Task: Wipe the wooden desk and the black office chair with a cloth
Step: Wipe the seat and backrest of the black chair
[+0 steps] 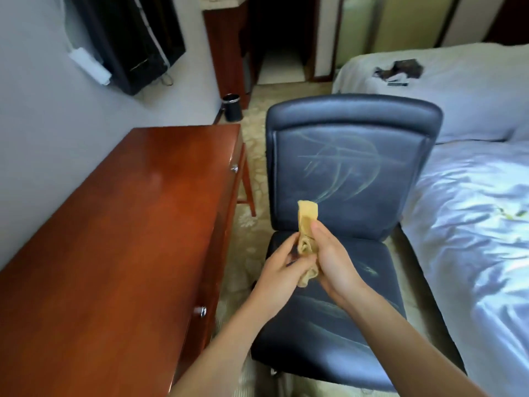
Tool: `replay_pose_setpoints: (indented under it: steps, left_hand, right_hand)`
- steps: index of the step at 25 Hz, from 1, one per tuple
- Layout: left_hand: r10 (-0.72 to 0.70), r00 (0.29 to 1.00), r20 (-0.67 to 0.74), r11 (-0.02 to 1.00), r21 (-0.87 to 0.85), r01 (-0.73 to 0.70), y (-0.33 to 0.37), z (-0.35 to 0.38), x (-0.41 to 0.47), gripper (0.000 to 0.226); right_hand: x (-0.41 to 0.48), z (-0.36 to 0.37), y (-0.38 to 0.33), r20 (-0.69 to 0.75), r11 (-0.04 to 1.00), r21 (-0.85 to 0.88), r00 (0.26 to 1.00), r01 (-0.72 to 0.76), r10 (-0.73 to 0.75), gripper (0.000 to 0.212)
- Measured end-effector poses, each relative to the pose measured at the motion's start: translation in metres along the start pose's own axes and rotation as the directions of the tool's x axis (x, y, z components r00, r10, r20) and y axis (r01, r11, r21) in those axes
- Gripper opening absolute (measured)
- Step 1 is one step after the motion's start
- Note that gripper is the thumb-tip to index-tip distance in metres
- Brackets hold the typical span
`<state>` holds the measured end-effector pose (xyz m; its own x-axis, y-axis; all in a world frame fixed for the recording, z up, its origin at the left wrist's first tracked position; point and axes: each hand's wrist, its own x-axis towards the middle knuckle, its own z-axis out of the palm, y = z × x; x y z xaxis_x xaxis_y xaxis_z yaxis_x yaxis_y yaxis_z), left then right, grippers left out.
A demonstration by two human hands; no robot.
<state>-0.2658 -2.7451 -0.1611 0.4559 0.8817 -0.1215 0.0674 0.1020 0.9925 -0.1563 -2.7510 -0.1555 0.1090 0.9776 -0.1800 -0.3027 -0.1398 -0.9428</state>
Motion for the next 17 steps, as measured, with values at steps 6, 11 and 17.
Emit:
replay_pose_setpoints:
  steps: [6,11,17]
  left_hand:
    - [0.052,0.999,0.009,0.998,0.017,-0.053,0.028,0.000,0.024,0.015]
    - [-0.026,0.991,0.128,0.983,-0.178,0.049,0.035,-0.009,0.017,0.032]
    - [-0.066,0.993,0.102,0.990,-0.116,0.078,0.035,-0.030,0.003,0.022]
  right_hand:
    - [-0.019,-0.021,-0.033,0.020,0.987,0.050,0.988,0.155,-0.156,0.039]
    - [-0.040,-0.032,-0.037,-0.132,0.959,0.130,0.963,0.250,-0.234,0.033]
    - [-0.048,-0.007,-0.011,-0.293,0.966,-0.209,0.932,0.154,-0.212,0.050]
